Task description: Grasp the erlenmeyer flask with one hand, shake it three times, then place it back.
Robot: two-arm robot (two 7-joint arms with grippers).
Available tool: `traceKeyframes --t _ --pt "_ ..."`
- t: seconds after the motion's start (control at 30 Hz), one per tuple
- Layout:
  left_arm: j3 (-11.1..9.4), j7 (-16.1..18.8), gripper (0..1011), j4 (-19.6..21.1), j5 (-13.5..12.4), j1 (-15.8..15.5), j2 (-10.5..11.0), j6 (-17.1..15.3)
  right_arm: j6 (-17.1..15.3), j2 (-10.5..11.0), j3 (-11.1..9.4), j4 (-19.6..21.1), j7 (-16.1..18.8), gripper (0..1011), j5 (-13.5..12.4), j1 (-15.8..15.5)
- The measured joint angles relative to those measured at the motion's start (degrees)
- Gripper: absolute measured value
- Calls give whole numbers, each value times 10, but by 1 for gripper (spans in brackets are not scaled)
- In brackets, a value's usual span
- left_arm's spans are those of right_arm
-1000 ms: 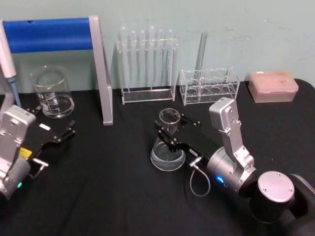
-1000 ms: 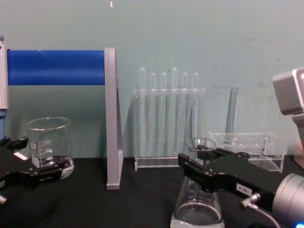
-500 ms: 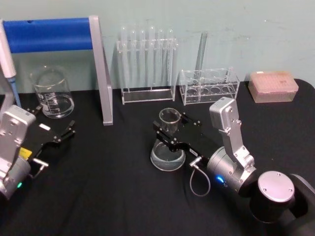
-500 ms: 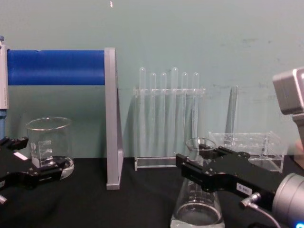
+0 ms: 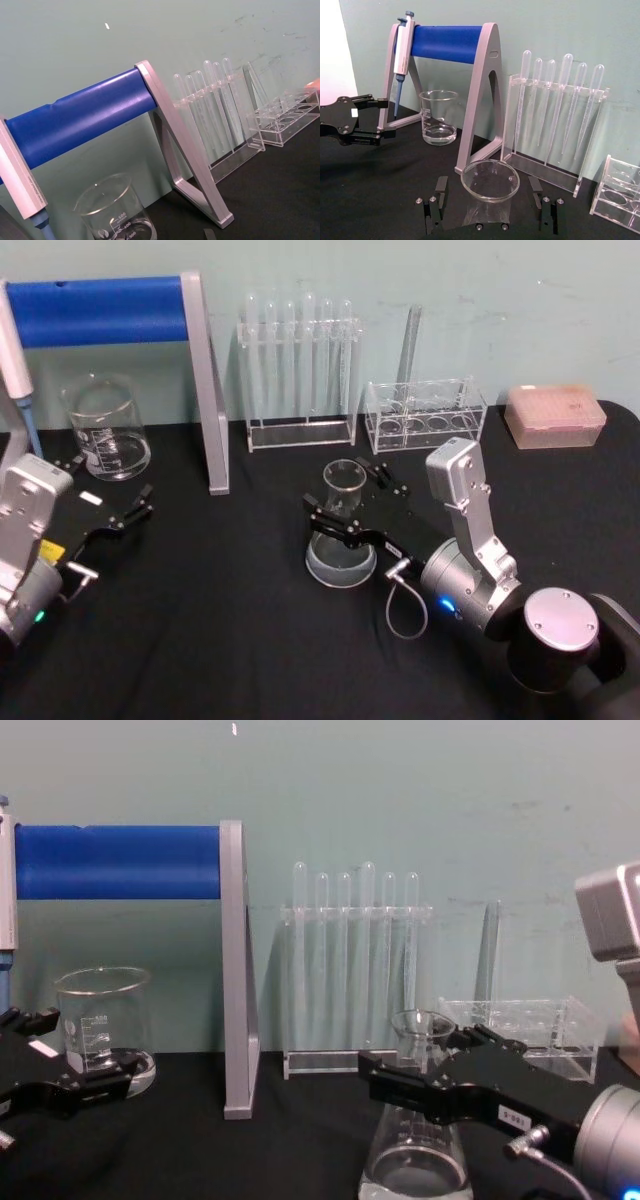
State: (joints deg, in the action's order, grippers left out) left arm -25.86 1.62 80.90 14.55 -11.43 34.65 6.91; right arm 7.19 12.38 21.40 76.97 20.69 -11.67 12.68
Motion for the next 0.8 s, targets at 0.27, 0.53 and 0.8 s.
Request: traceKeyframes --t 0.27,0.53,0.8 --pt "0 0 1001 0 0 0 0 0 0 0 0 0 0 1000 0 0" --pt "0 0 1001 0 0 0 0 0 -9 23 -7 24 17 1000 -15 -16" --pt "0 0 1001 0 0 0 0 0 -19 53 -16 63 34 1000 -35 -44"
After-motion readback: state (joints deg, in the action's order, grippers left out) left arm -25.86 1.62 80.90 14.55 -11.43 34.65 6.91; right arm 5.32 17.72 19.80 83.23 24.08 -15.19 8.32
